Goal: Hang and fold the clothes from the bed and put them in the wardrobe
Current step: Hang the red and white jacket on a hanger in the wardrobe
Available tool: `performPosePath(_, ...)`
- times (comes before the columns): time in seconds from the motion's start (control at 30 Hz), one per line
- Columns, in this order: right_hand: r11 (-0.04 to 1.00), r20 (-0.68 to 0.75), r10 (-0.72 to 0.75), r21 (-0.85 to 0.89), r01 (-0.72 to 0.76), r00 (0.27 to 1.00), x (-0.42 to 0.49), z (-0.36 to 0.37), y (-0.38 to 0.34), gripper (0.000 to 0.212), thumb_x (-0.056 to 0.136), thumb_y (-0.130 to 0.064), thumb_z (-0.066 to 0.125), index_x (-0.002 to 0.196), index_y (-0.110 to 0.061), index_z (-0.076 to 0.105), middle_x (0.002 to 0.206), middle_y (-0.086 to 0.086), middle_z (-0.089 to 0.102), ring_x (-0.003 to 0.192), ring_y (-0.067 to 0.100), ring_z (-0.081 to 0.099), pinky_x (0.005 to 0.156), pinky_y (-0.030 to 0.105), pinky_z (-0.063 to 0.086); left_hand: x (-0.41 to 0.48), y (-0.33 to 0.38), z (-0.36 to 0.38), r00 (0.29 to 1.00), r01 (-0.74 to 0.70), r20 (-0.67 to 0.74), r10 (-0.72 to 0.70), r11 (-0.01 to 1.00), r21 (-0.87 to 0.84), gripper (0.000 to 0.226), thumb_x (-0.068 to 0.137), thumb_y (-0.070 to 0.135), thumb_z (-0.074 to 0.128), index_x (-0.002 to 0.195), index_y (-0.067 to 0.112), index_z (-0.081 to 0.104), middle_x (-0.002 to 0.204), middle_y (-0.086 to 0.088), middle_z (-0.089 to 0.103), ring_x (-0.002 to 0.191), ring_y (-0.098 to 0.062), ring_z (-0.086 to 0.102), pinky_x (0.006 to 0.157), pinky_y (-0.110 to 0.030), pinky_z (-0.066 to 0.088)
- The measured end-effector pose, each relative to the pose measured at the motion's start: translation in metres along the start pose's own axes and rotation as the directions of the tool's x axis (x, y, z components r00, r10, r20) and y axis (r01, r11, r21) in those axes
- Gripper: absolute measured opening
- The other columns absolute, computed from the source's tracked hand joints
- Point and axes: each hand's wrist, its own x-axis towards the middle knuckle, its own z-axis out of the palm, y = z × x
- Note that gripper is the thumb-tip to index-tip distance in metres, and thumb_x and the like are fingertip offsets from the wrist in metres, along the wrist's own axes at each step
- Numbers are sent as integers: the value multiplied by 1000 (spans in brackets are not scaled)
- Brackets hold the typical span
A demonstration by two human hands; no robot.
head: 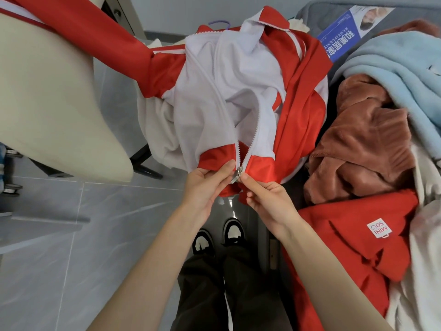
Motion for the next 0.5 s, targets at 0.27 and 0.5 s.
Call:
performPosePath(0.27, 994, -72, -83, 59, 87, 994, -5, 1, 6, 27, 62, -30, 79, 82, -12, 78, 84, 7, 72, 74, 15, 53, 70, 19, 43, -1, -5, -10, 992, -115, 72, 102, 973, 199, 12, 75, 10, 77, 87, 8, 73, 87, -9, 75, 84, -18, 72, 73, -22, 55)
performPosePath(0.5, 990, -129, -25, 138, 43, 991, -15, -8, 18, 13, 69, -16, 77, 79, -7, 76, 82, 6, 75, 63, 4, 66, 54, 12, 47, -5, -20, -19, 988, -154, 97, 122, 861, 485, 15, 75, 13, 78, 90, 14, 73, 83, 1, 75, 78, -11, 72, 70, -28, 57)
